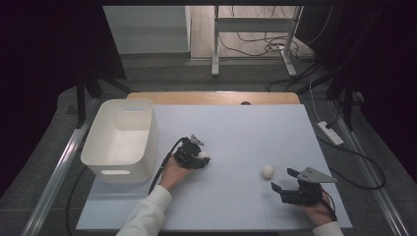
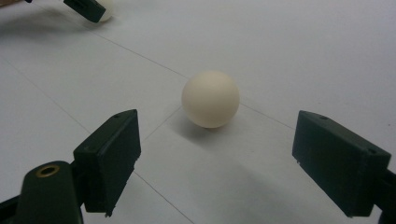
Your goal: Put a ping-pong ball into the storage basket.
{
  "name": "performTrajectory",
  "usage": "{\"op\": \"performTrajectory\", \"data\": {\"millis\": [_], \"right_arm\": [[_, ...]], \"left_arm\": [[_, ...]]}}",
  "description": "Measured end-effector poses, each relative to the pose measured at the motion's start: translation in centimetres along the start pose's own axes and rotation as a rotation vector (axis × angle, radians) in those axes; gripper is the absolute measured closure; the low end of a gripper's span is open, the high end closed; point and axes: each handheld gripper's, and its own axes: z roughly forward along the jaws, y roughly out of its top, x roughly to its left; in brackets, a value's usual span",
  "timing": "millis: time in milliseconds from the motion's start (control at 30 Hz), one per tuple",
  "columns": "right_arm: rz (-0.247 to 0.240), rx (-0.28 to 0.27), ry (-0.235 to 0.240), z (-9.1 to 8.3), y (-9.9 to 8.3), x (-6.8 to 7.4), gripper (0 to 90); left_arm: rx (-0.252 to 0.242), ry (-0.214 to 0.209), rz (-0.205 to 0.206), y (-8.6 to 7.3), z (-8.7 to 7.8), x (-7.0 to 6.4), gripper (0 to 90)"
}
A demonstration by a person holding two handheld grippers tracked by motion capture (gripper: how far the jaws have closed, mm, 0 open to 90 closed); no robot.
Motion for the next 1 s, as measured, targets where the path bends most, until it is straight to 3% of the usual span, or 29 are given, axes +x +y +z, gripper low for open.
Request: {"op": "performTrajectory", "data": {"millis": [200,1000], "right_arm": [[-0.001,0.0,0.0,0.0,0.0,0.0,15.6],[-0.007,-0.009,-0.008,0.0,0.1,0.2,15.7]], "left_arm": [[-0.033,-0.011,-0.01,-0.1,-0.8,0.0,51.0],[-0.127,-0.036,0.029,-0.4,-4.5,-1.6,51.0]]}}
